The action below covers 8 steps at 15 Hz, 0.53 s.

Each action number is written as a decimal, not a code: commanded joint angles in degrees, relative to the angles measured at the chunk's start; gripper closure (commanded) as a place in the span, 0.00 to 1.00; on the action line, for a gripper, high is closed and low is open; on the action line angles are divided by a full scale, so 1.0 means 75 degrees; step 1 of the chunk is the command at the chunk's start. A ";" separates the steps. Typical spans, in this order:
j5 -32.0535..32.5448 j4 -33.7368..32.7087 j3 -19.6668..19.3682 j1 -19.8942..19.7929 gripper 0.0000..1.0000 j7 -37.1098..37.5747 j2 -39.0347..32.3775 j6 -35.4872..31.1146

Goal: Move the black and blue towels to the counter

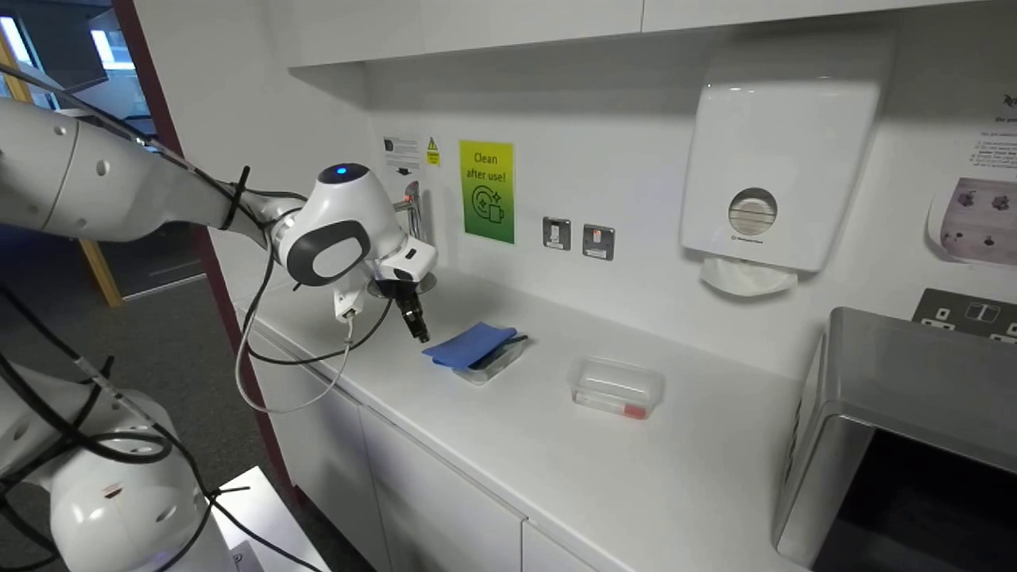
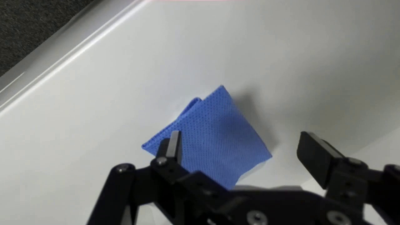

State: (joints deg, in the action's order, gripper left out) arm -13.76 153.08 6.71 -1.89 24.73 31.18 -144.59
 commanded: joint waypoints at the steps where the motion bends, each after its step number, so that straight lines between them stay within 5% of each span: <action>1: 0.0082 -0.0125 0.0613 -0.0460 0.00 0.1573 -0.0386 -0.0928; 8: 0.1157 0.0378 0.1852 -0.1100 0.00 0.4493 -0.0382 -0.2163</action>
State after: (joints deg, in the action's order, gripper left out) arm -9.14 153.68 17.80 -7.89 52.16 26.86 -157.27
